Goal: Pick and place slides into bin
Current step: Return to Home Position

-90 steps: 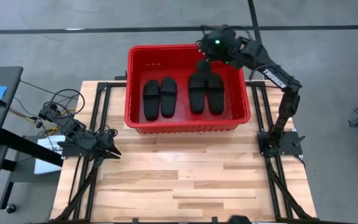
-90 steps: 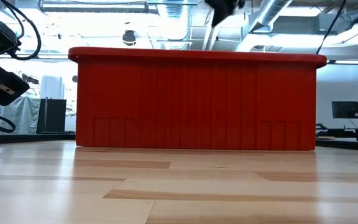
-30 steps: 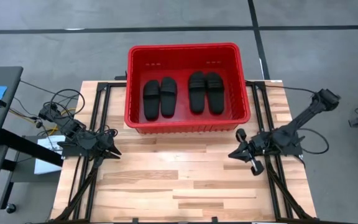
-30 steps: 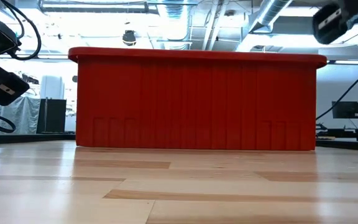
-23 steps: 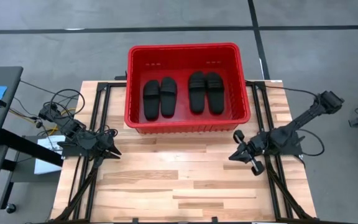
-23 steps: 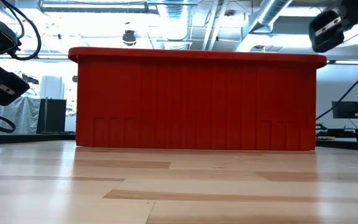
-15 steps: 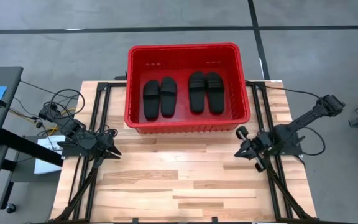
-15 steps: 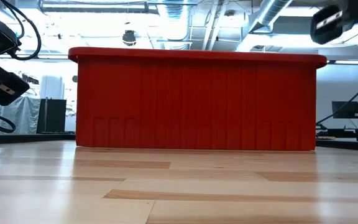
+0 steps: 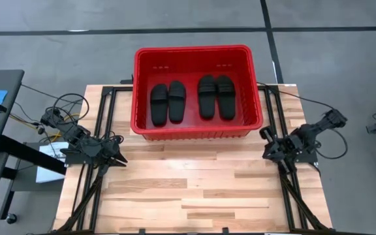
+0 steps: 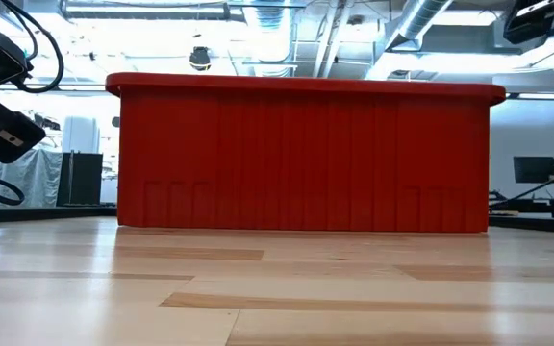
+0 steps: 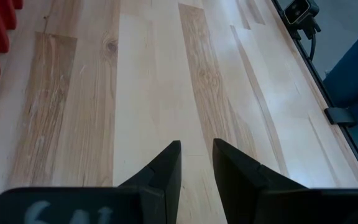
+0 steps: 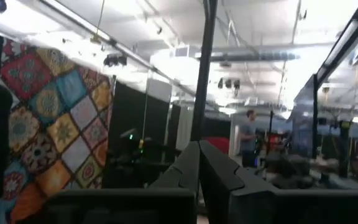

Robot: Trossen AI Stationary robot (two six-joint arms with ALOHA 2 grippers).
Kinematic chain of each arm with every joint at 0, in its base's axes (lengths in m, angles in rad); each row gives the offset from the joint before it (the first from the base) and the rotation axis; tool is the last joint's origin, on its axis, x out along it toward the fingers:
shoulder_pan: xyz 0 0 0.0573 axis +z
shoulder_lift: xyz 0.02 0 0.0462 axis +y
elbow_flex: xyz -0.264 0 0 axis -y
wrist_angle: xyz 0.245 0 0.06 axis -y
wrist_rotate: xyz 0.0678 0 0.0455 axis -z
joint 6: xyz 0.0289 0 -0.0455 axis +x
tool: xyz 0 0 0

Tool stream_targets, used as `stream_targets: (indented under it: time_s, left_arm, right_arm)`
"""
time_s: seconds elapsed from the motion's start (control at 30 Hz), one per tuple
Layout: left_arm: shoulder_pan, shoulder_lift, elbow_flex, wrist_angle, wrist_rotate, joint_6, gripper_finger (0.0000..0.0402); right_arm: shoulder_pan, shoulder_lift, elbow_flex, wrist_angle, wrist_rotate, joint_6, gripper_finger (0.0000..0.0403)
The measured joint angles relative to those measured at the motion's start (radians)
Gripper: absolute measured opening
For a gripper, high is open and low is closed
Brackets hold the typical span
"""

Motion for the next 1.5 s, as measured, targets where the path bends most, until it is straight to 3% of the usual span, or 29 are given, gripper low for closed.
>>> stream_targets:
  time_s: [0.17,0.37,0.87,1.5]
  left_arm:
    - [0.000,0.000,0.000,0.000,0.000,0.000,0.0081]
    - [0.000,0.000,0.000,0.000,0.000,0.000,0.0081]
    - [0.000,0.000,0.000,0.000,0.000,0.000,0.0081]
    - [0.000,0.000,0.000,0.000,0.000,0.000,0.0081]
  right_arm:
    - [-0.017,-0.076,0.000,-0.143,0.043,0.045,0.0000]
    - [-0.066,-0.054,0.000,-0.497,0.052,0.382,0.0000]
    - [-0.081,0.135,0.000,-0.499,0.056,0.671,0.0000]
    - [-0.081,0.152,0.000,-0.499,0.056,0.673,0.0000]
